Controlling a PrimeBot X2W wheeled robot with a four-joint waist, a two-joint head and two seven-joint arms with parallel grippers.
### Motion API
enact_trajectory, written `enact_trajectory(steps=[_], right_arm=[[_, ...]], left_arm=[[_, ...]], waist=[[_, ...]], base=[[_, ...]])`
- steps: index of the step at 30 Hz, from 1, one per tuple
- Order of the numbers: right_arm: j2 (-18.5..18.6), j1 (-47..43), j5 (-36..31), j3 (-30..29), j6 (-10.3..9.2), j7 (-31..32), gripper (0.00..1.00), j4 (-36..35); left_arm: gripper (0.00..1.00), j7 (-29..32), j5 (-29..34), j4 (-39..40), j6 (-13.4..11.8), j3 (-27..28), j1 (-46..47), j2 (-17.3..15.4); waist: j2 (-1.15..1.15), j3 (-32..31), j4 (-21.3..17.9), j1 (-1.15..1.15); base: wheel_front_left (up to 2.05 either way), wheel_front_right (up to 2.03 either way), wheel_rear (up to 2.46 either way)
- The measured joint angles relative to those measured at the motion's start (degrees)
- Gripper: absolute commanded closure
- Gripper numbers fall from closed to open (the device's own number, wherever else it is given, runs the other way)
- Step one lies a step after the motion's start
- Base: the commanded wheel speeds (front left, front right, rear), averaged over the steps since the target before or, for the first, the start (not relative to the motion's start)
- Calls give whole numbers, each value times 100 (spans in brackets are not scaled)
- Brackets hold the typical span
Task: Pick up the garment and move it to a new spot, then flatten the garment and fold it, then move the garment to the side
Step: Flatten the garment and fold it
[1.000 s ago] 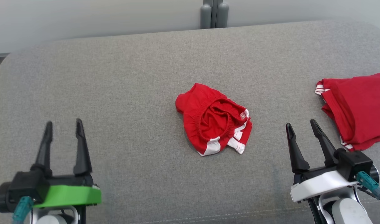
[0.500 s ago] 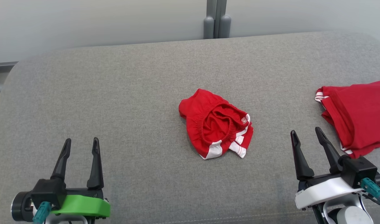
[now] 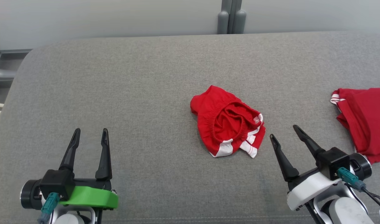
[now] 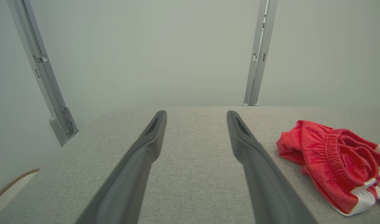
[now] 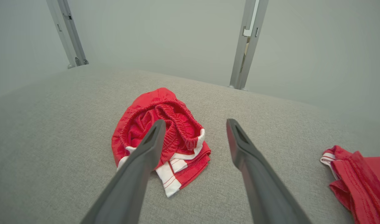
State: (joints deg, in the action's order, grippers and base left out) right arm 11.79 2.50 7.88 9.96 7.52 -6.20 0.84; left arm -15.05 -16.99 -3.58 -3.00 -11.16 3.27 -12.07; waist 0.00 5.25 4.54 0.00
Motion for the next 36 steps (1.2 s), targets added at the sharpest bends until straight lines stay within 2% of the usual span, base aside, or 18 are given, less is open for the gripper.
enact_trajectory(steps=[2, 11, 18, 19, 20, 21, 22, 28, 36], right_arm=[[132, 83, -8, 192, 0, 26, 0, 64], [1168, 1149, 44, 2017, 2, 425, 0, 723], [1661, 1846, 225, 2876, 2, 615, 0, 1337], [1704, 1891, 279, 2942, 1, 626, 19, 1391], [1741, 1938, 311, 3012, 1, 657, 59, 1435], [1772, 1985, 333, 3067, 1, 668, 73, 1472], [1797, 2025, 374, 3099, 1, 669, 100, 1499], [1856, 2145, 559, 3121, 1, 610, 100, 1312], [1546, 2321, 597, 2705, 1, 342, 100, 375]], left_arm=[[0, 0, 14, -12, 7, -8, 23, 23], [0, 0, 118, -78, 124, 60, 208, 299], [0, 0, 242, -162, 266, 189, 333, 538], [0, 0, 246, -171, 287, 207, 333, 572], [0, 0, 256, -166, 301, 234, 333, 597], [0, 0, 288, -164, 304, 278, 335, 608], [0, 0, 309, -166, 304, 326, 334, 616], [0, 0, 419, -94, 302, 548, 334, 736], [0, 0, 675, -51, 405, 725, 445, 751]], waist=[[0, 18, 51, 0], [0, 261, 544, 0], [0, 489, 931, 0], [0, 516, 981, 0], [0, 542, 1027, 0], [0, 571, 1067, 0], [0, 600, 1099, 0], [0, 735, 1151, 0], [0, 784, 852, 0]], base=[[0, 0, 0], [0, 0, 0], [0, 0, 0], [0, 0, 0], [0, 0, 0], [0, 0, 0], [0, 0, 0], [0, 0, 0], [0, 0, 0]])
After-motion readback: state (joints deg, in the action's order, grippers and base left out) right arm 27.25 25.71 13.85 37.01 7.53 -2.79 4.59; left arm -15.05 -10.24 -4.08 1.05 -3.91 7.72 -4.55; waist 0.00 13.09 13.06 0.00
